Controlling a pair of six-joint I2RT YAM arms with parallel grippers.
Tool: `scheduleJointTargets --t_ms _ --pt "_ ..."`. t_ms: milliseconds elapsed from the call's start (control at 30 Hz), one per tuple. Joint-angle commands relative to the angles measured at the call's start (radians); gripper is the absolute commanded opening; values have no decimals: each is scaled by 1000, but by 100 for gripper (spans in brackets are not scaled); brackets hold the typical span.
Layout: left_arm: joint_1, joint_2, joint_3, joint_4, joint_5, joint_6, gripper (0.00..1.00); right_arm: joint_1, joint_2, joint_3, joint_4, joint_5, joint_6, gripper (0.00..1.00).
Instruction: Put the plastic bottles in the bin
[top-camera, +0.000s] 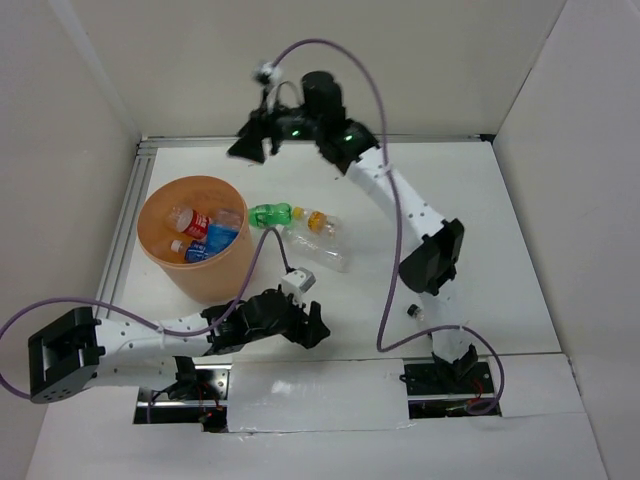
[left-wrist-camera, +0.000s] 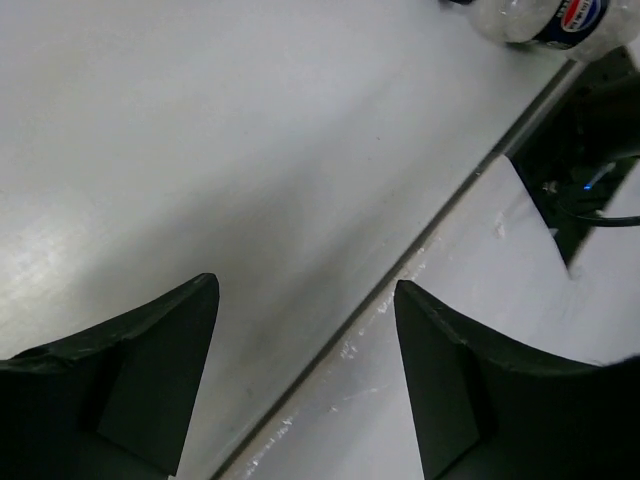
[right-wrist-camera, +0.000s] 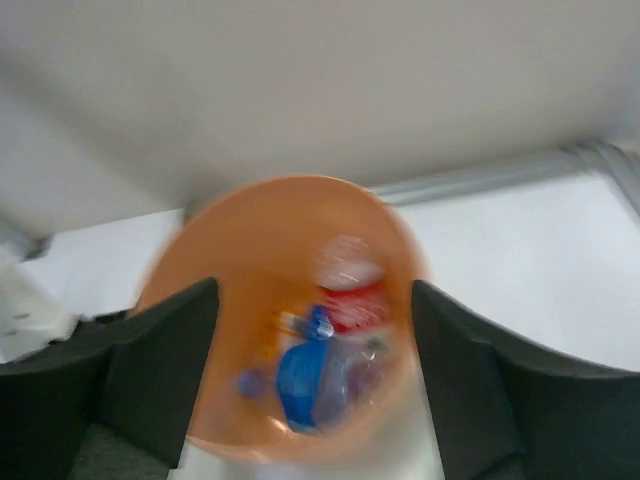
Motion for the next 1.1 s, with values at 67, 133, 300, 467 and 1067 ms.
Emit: scheduleJointTargets --t_ms 67,133,300,467,1067 --pt "-3 115 179 -78 -215 119 26 -360 -220 -128 -221 92 -25 21" --pt "16 182 319 -187 -339 45 0 -447 -326 -241 -310 92 -147 6" --pt "74 440 665 -523 -365 -381 24 -668 -513 -561 -511 167 -408 52" --pt "74 558 767 -589 -354 -700 78 -861 -692 -888 -487 78 -462 94" --pt "216 796 1057 -933 -513 -981 99 -1168 -886 -1323 -560 -129 -697 96"
